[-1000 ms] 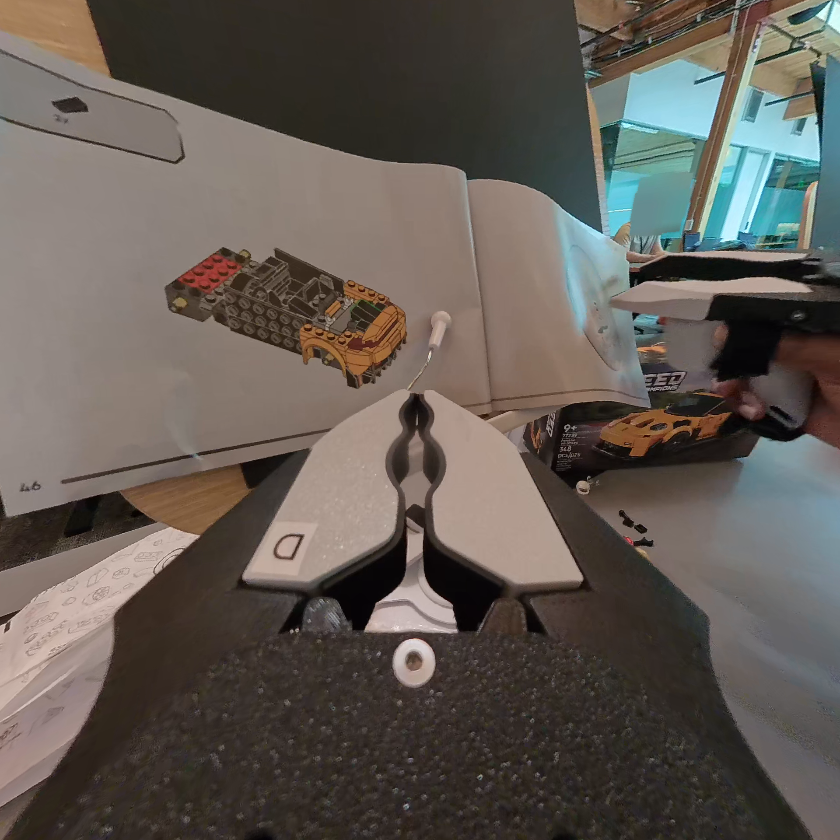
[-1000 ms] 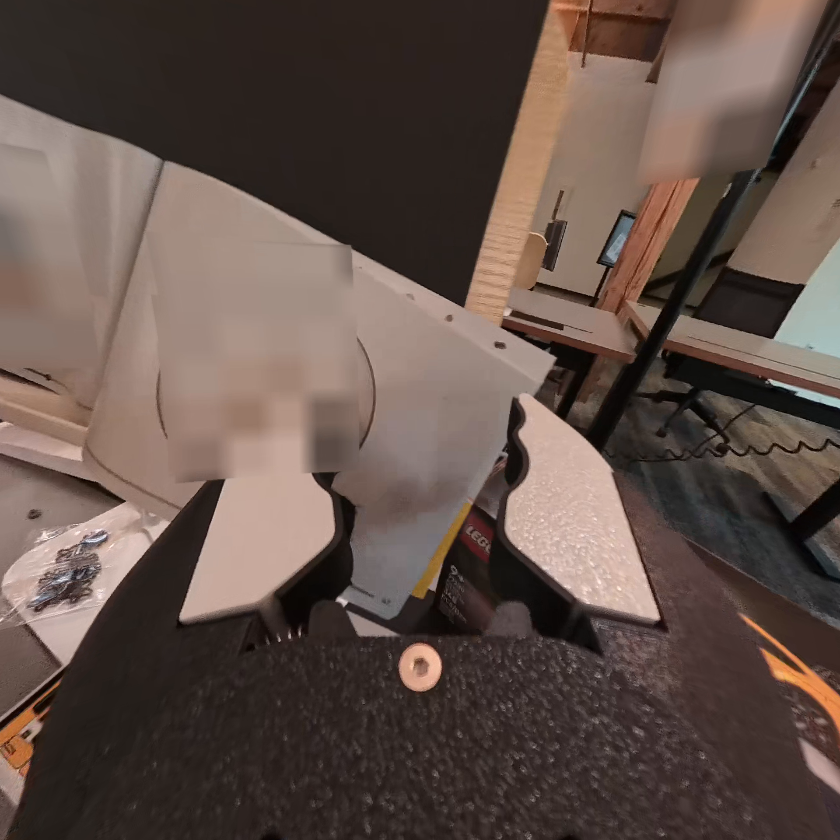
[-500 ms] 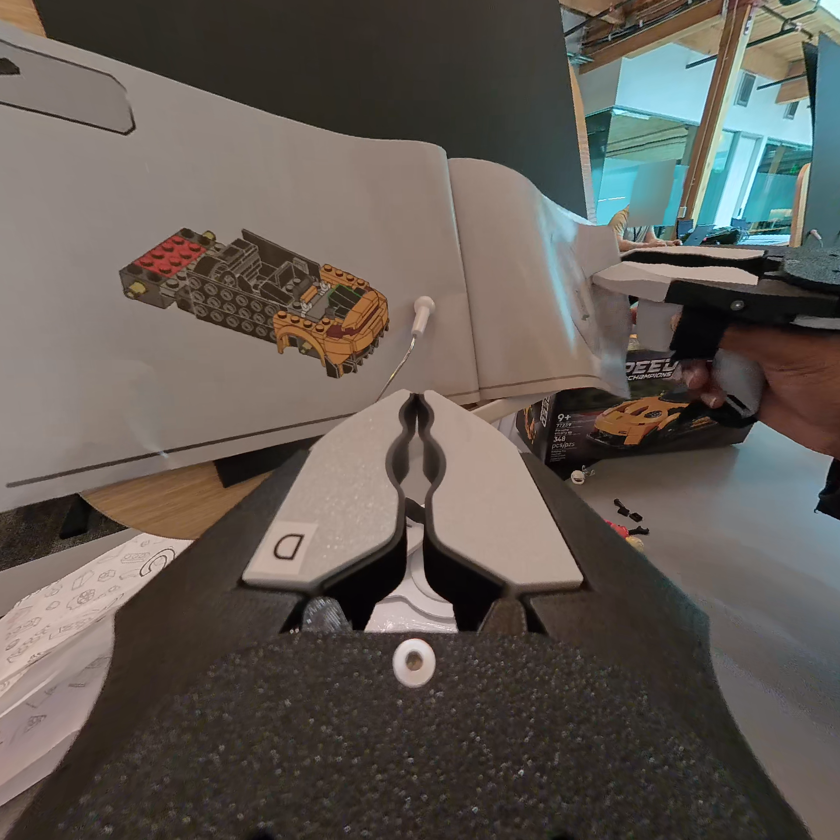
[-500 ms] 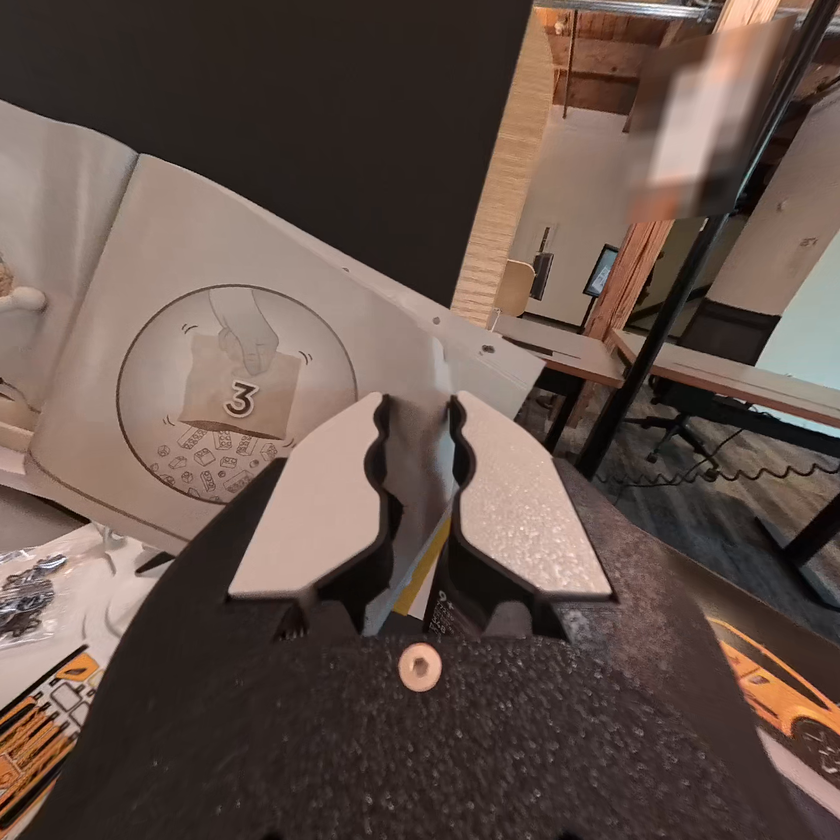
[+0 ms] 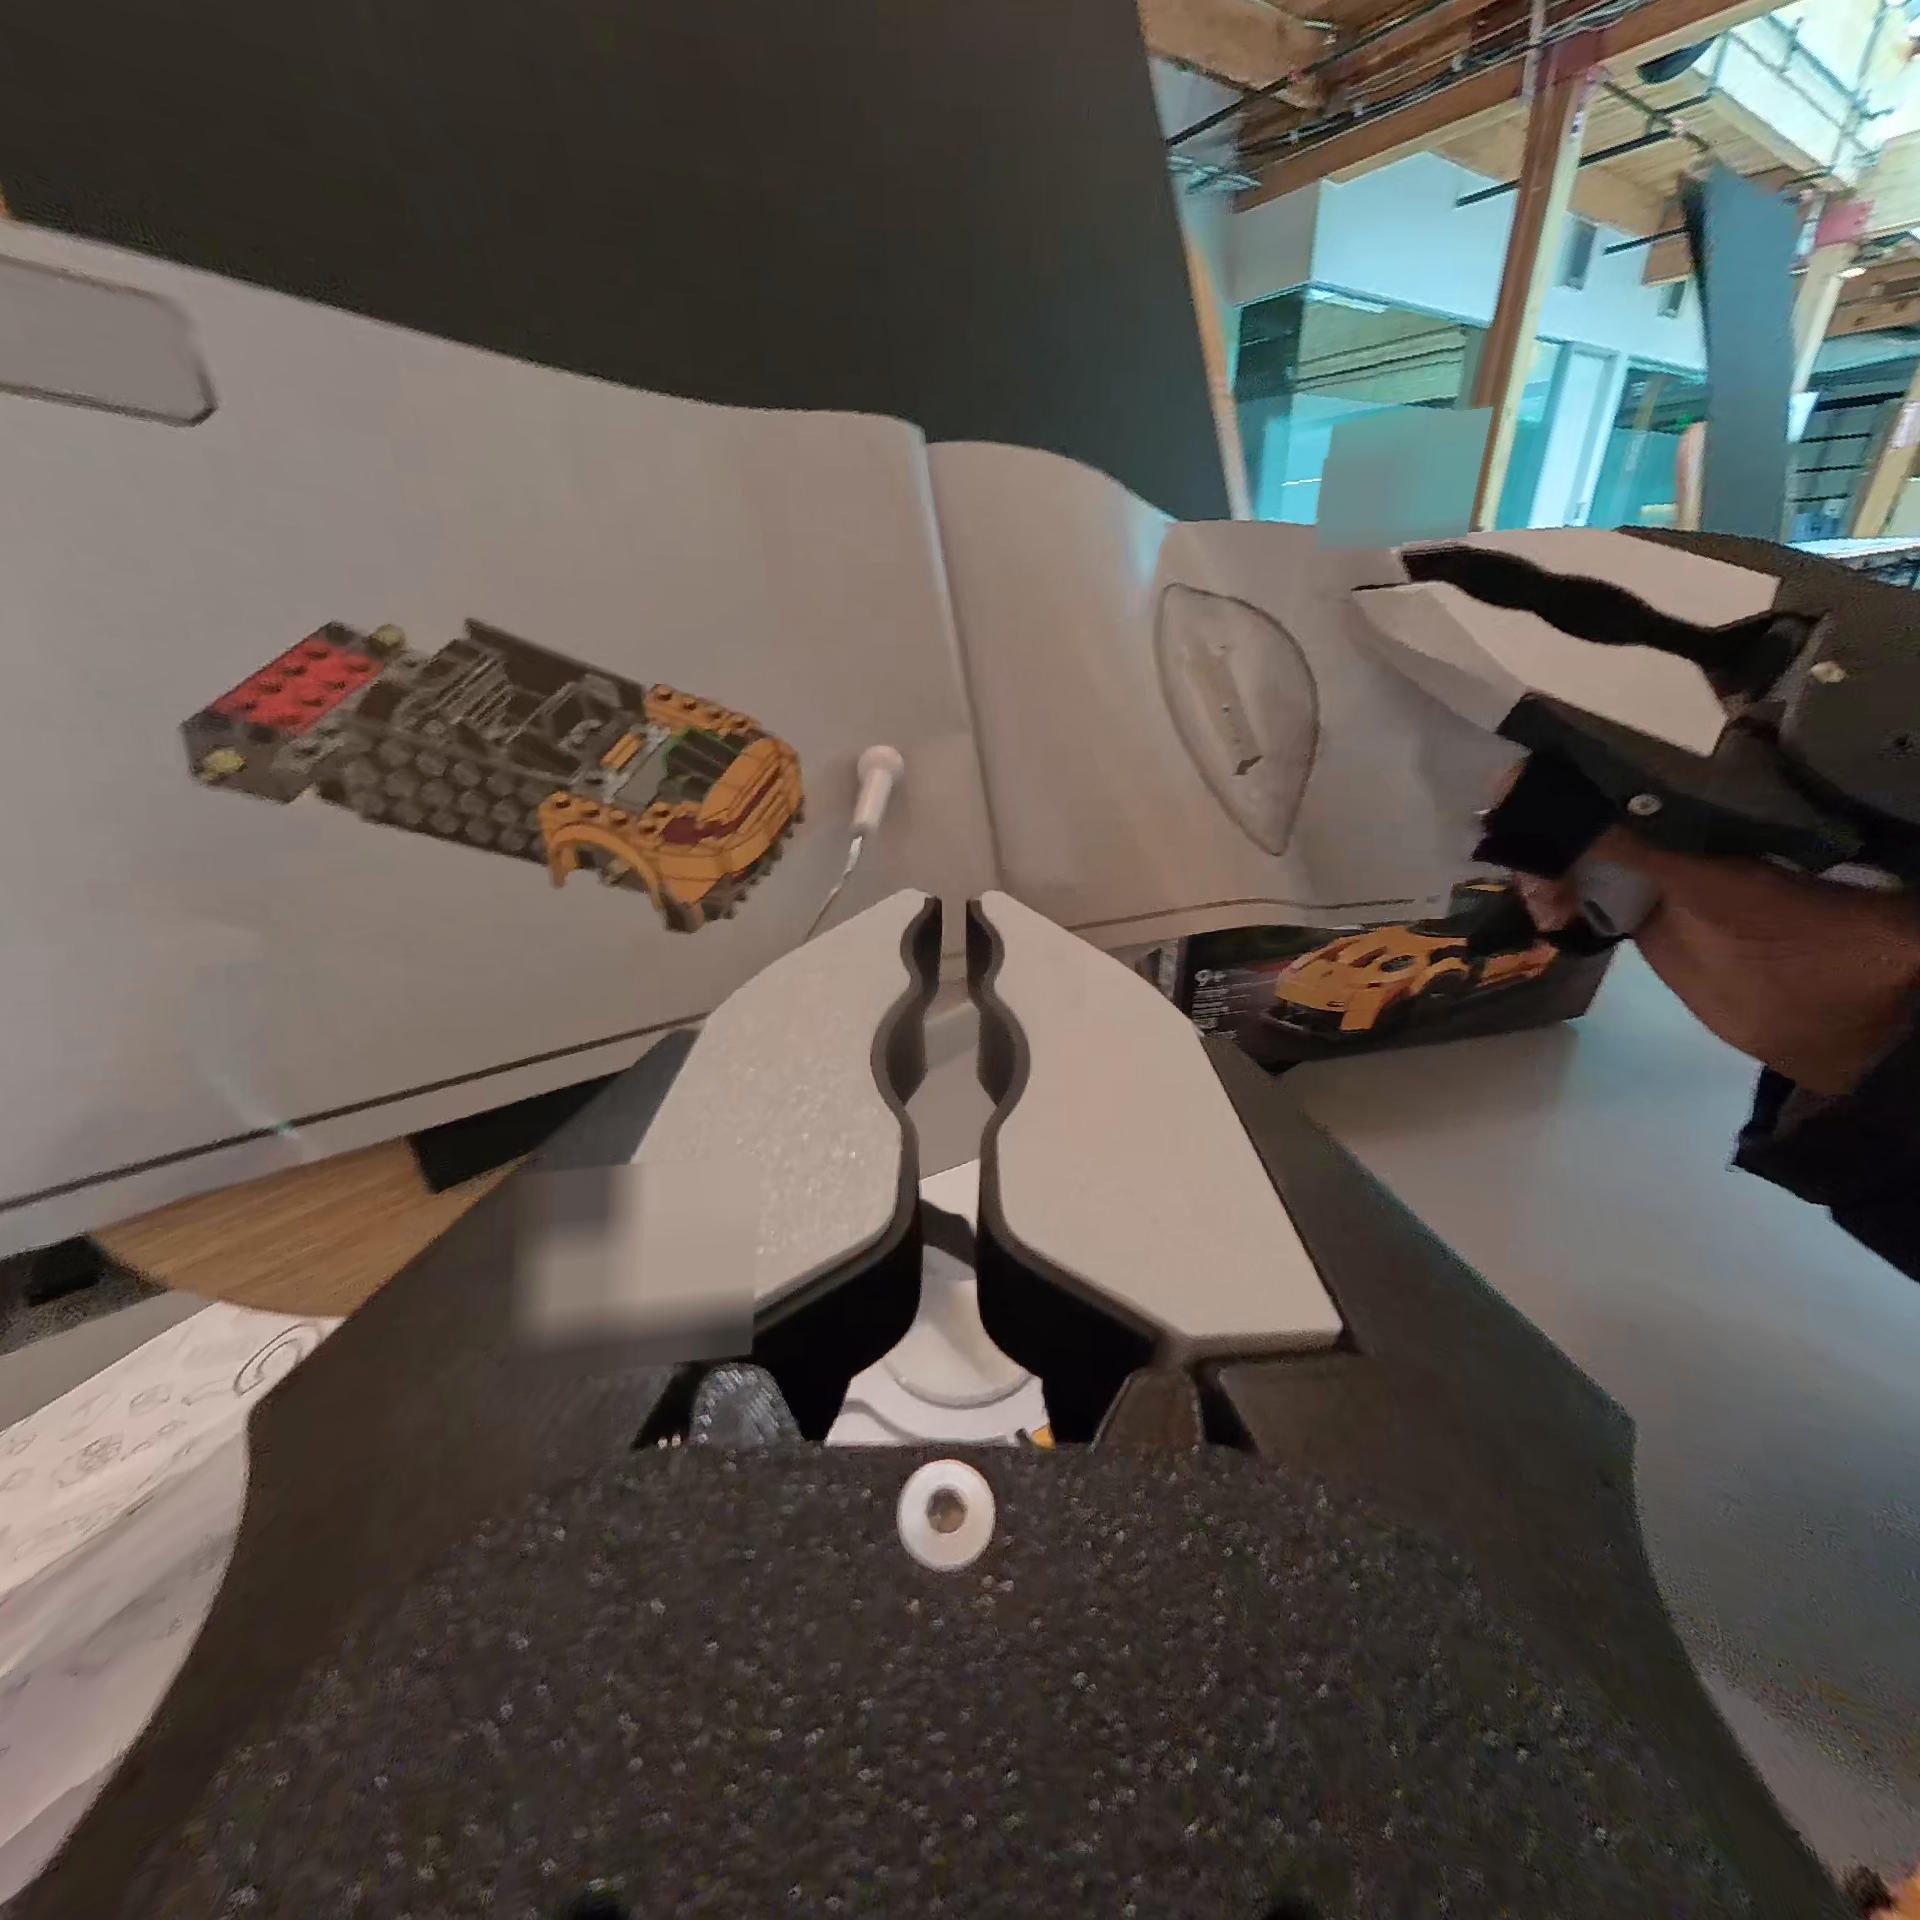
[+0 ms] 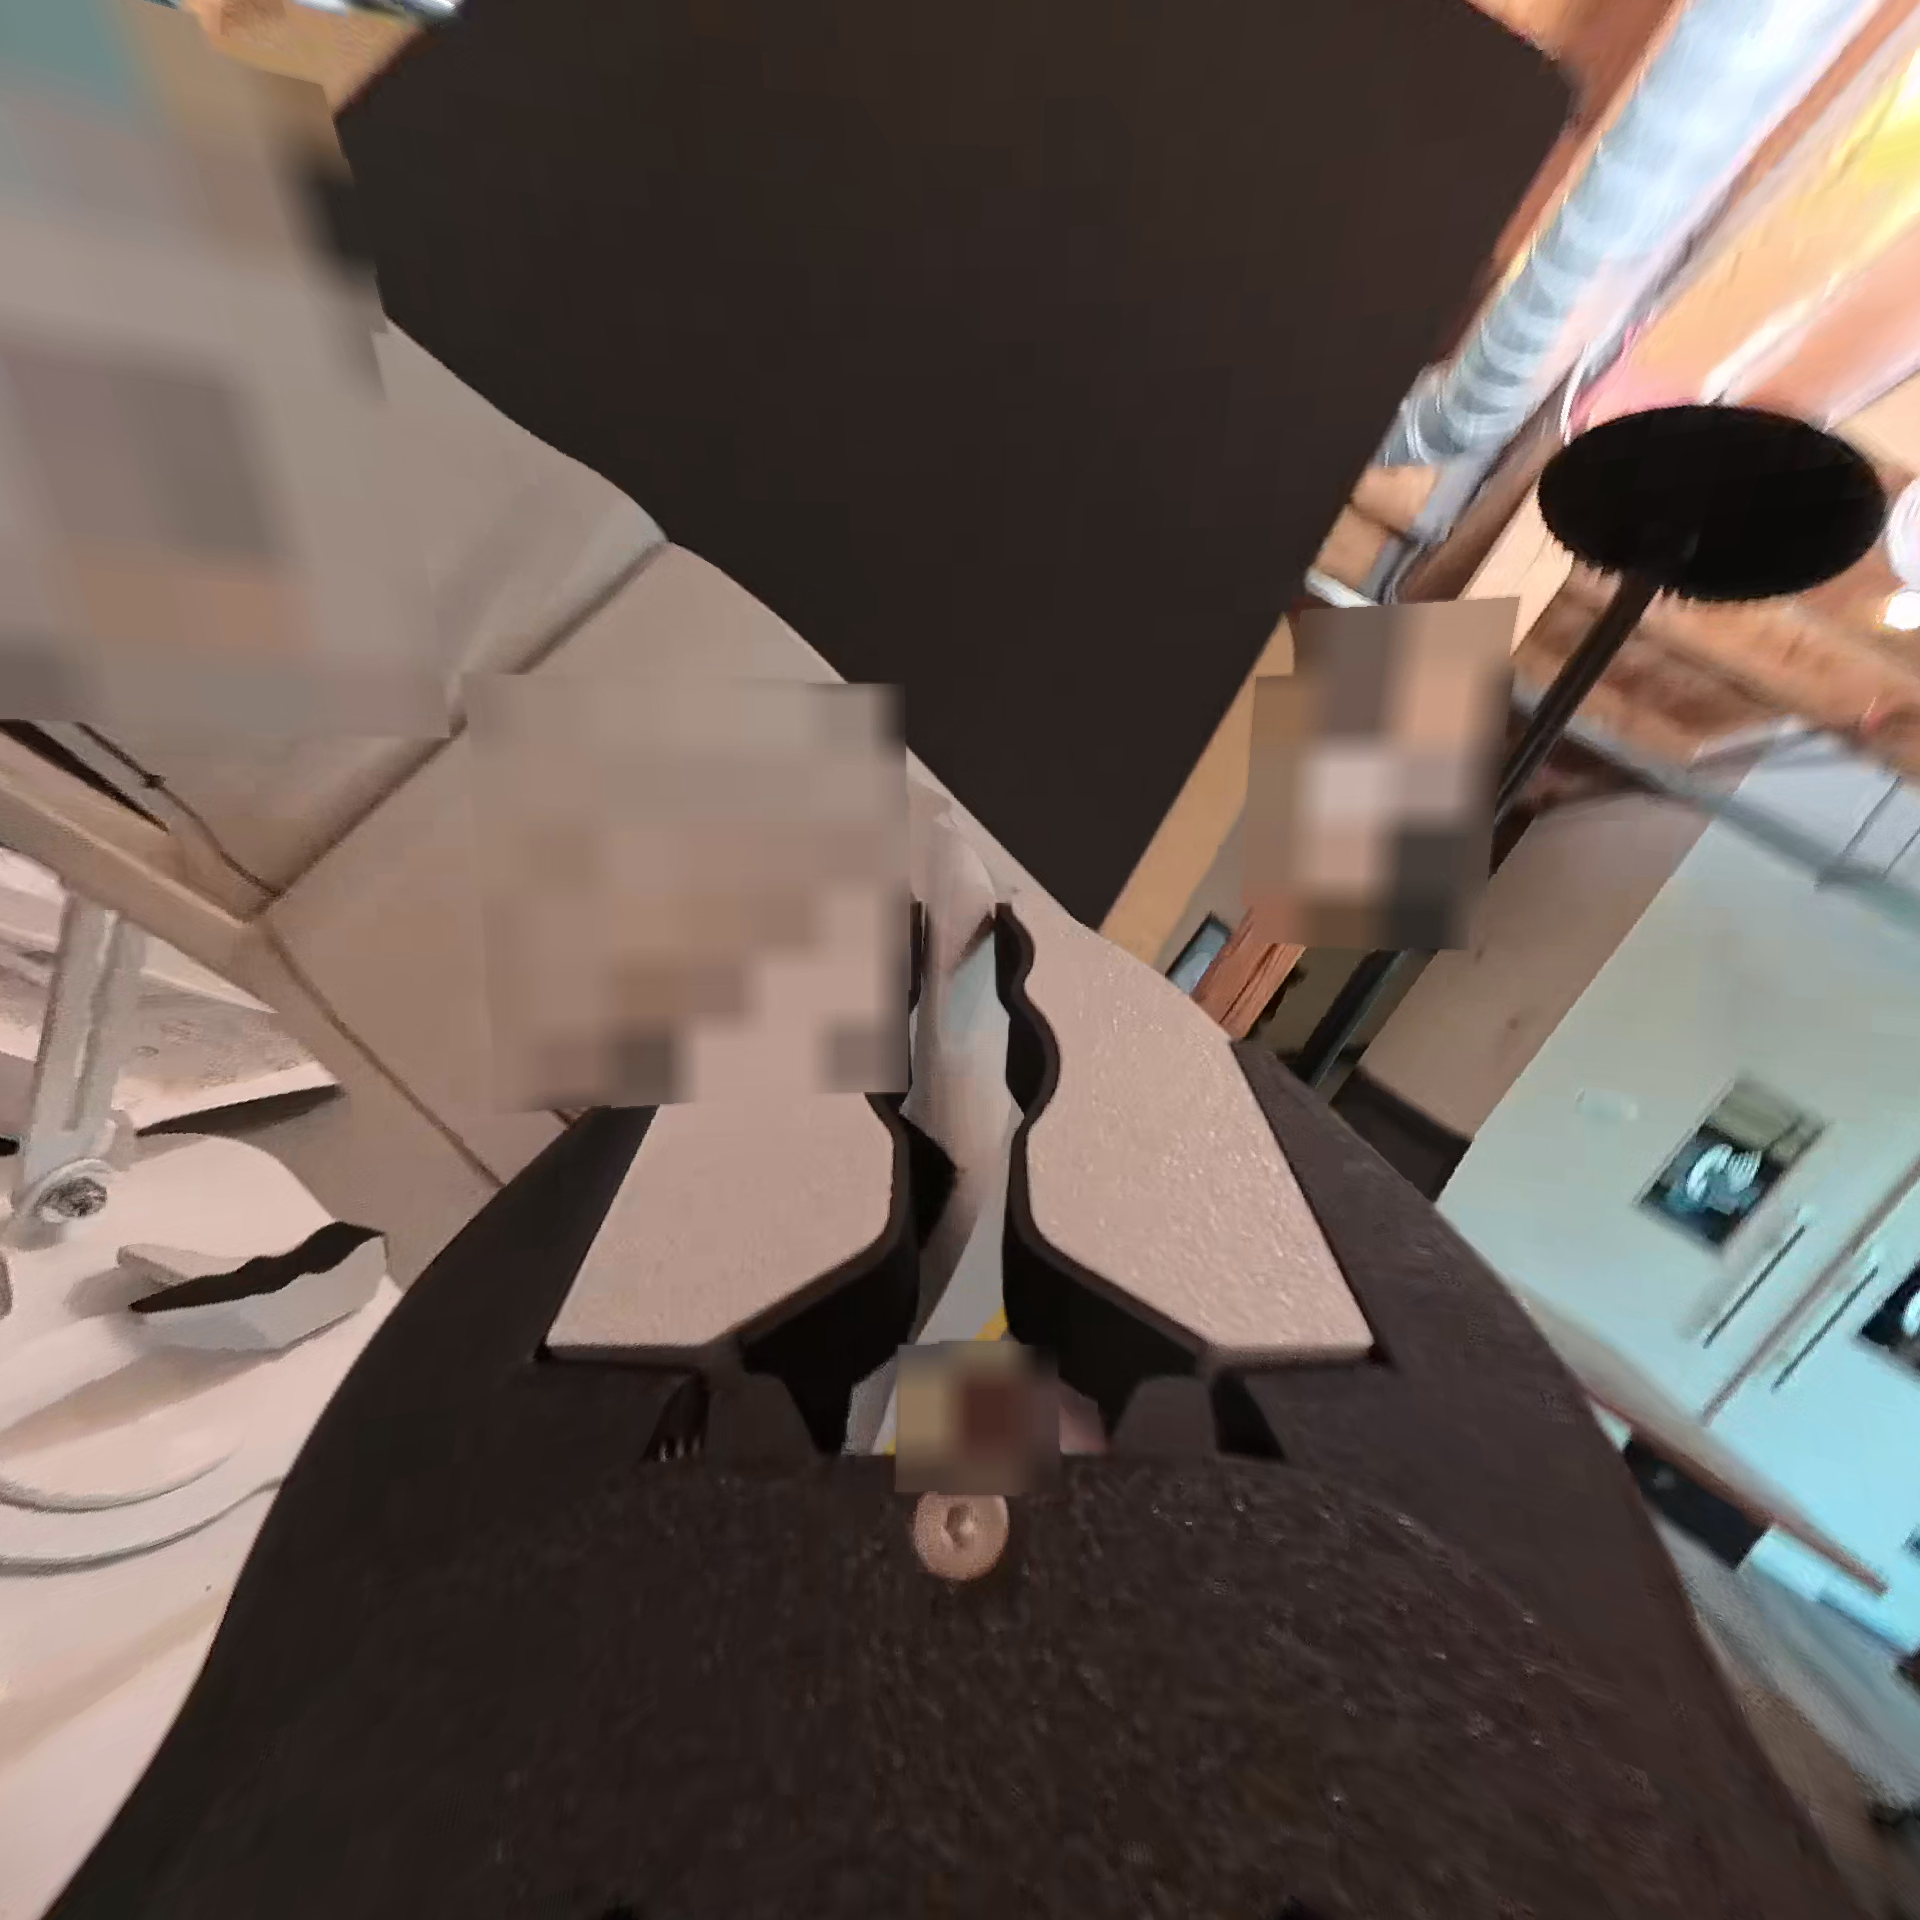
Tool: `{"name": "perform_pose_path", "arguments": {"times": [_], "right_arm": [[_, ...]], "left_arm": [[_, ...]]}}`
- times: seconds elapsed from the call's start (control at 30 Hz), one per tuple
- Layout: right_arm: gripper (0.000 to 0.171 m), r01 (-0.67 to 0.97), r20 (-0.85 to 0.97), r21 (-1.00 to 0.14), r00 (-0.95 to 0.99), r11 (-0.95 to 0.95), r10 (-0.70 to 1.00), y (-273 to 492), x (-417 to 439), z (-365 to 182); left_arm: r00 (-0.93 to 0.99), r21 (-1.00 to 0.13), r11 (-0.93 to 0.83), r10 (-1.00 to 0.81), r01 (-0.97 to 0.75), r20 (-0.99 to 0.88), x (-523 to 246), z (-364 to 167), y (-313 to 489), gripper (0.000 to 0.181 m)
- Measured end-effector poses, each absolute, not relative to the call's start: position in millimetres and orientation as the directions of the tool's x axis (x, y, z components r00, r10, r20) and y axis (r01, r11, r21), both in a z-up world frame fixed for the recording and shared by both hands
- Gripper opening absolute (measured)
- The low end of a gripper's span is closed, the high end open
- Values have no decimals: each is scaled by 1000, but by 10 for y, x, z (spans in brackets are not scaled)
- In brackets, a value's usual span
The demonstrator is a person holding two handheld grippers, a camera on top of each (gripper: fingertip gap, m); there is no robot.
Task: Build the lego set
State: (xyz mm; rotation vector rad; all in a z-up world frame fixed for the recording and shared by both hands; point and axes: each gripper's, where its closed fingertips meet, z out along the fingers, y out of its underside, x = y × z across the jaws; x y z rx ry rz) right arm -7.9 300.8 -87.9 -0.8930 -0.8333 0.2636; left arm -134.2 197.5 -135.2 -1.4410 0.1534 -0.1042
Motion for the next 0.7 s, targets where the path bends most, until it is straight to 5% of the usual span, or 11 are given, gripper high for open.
{"name": "perform_pose_path", "arguments": {"times": [0.3, 0.7], "right_arm": [[1, 160, 681, -667, 529, 728, 507, 2566, -379, -1008], [1, 274, 862, -451, 381, 849, 335, 2219, -580, -1262]], "left_arm": [[915, -993, 104, -404, 49, 2, -732, -1175, 1917, 8], [530, -803, -312, -621, 508, 577, -593, -1130, 2354, 23]]}}
